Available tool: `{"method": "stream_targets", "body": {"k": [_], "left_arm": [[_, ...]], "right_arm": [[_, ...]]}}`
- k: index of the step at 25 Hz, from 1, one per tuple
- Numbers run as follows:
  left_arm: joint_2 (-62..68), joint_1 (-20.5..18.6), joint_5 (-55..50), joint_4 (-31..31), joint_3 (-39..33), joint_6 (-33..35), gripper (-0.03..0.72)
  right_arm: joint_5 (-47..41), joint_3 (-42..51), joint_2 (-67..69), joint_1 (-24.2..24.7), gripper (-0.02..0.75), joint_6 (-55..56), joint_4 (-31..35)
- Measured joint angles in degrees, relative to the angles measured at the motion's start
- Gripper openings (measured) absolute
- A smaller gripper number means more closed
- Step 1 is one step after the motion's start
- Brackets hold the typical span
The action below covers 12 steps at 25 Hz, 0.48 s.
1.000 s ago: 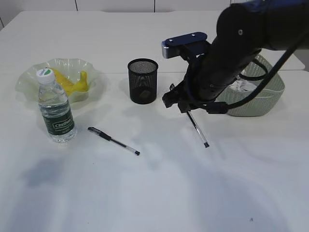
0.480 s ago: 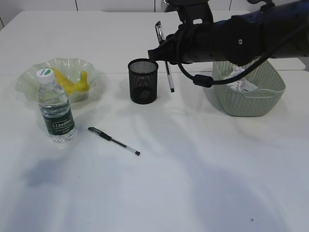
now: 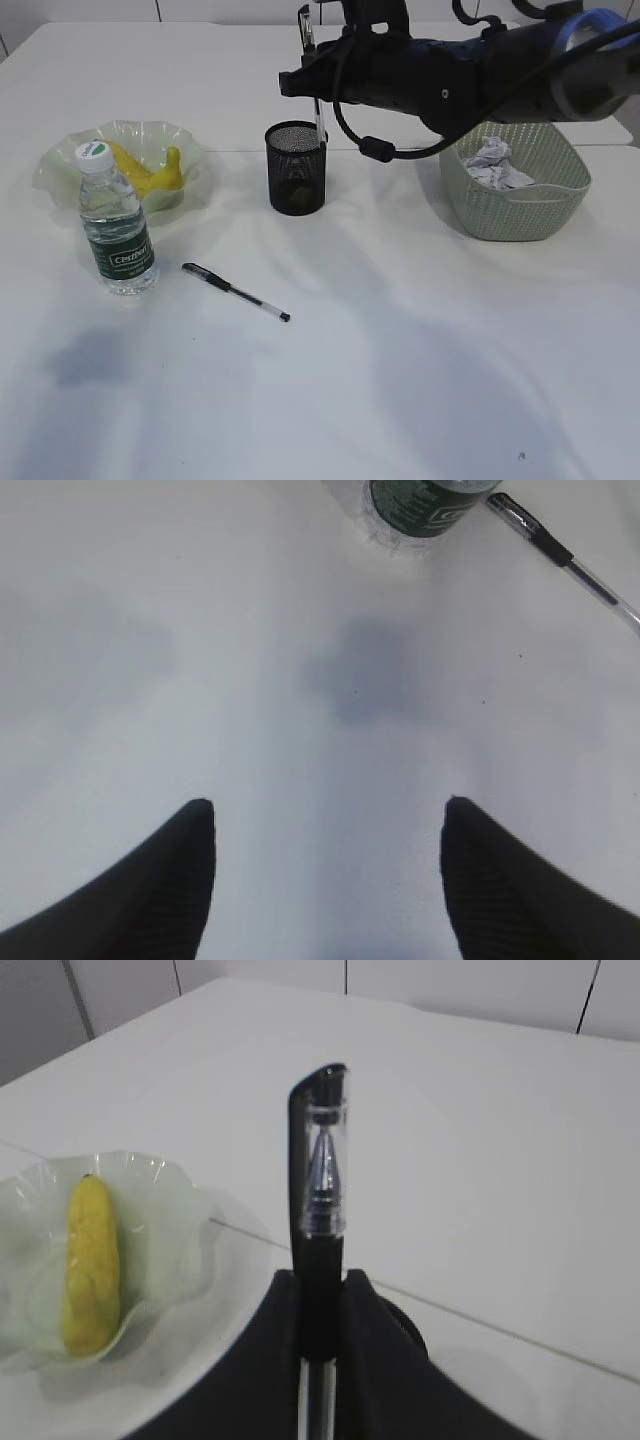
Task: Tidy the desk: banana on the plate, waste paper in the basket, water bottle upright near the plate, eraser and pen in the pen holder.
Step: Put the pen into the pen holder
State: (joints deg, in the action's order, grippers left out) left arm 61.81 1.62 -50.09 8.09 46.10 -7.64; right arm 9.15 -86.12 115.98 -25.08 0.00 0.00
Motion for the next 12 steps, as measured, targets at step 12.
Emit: {"method": "stream_targets", "body": {"k": [12], "left_arm": [[0.0, 0.0, 0.0, 0.0, 0.0, 0.0, 0.496]], "right_arm": [[5.1, -9.5, 9.3, 1.7, 0.045, 0.0, 0.0]]}}
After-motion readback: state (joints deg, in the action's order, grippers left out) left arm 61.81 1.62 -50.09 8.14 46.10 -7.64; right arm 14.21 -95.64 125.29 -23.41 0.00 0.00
